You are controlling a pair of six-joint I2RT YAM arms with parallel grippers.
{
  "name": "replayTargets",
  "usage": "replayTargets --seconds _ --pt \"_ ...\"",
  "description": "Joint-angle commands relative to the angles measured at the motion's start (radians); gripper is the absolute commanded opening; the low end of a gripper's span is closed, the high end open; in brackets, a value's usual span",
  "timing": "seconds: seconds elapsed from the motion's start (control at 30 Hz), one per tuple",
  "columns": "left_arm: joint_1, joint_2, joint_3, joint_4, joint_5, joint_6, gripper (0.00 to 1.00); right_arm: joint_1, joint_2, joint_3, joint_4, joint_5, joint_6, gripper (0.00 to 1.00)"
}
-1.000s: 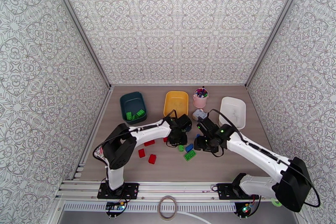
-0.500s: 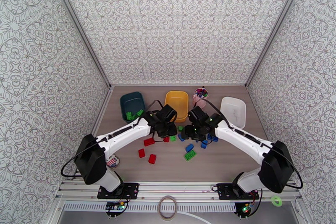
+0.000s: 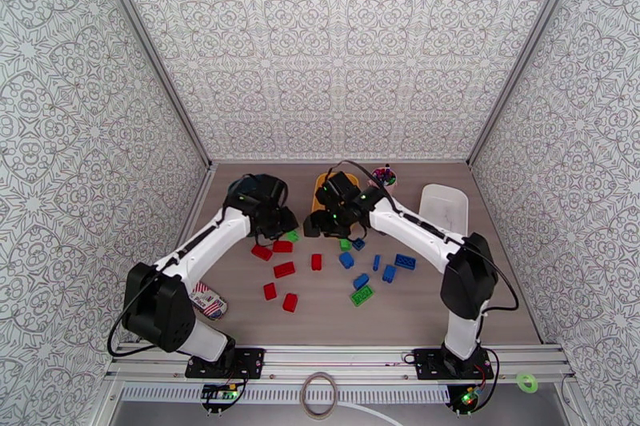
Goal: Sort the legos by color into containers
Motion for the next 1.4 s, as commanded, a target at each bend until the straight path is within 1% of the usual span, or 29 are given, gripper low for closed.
replayTargets --seconds 0.0,0.2,0.4,0.47,0.5,0.53,0.63,0.7,0.77,0.9,1.07,1.17,1.3,1.37 --pt "0.072 0.043 0.073 -0.032 0.042 0.075 0.25 0.005 0.040 0.092 -0.058 -0.025 -0.030 0.68" --pt "0.208 0.110 0.163 -0.049 0.050 0.130 0.25 0.005 0.094 0.192 -0.126 0.003 -0.060 0.70" --pt "0.335 0.195 0.250 -0.066 0.046 0.191 0.27 -0.005 0.102 0.210 -0.160 0.030 -0.067 0.71" --pt "0.366 0.225 0.276 -0.069 0.049 0.215 0.33 -0.008 0.096 0.204 -0.172 0.039 -0.067 0.71" --pt "0.379 0.244 0.289 -0.074 0.053 0.227 0.37 -0.008 0.089 0.197 -0.175 0.048 -0.067 0.71" --pt "0.388 0.259 0.302 -0.082 0.058 0.239 0.43 -0.009 0.081 0.187 -0.178 0.057 -0.066 0.72" --pt "0.400 0.282 0.326 -0.104 0.051 0.268 0.63 -0.010 0.043 0.136 -0.168 0.089 -0.051 0.73" --pt "0.397 0.274 0.324 -0.107 0.046 0.277 0.73 -0.010 0.011 0.087 -0.149 0.102 -0.035 0.74" --pt "0.391 0.258 0.313 -0.106 0.043 0.282 0.77 -0.012 -0.022 0.032 -0.126 0.113 -0.015 0.75" --pt "0.355 0.201 0.266 -0.099 0.033 0.293 0.80 -0.013 -0.079 -0.061 -0.113 0.141 0.010 0.75" --pt "0.263 0.108 0.182 -0.088 0.013 0.308 0.82 -0.018 -0.152 -0.185 -0.108 0.185 0.046 0.75" --pt "0.179 0.038 0.111 -0.059 0.009 0.297 0.83 -0.025 -0.205 -0.267 -0.107 0.204 0.070 0.74" --pt "0.015 -0.065 0.012 -0.014 -0.004 0.277 0.88 -0.038 -0.299 -0.386 -0.108 0.242 0.099 0.73" --pt "-0.067 -0.101 -0.036 0.011 0.001 0.264 0.89 -0.056 -0.346 -0.448 -0.106 0.245 0.114 0.72"
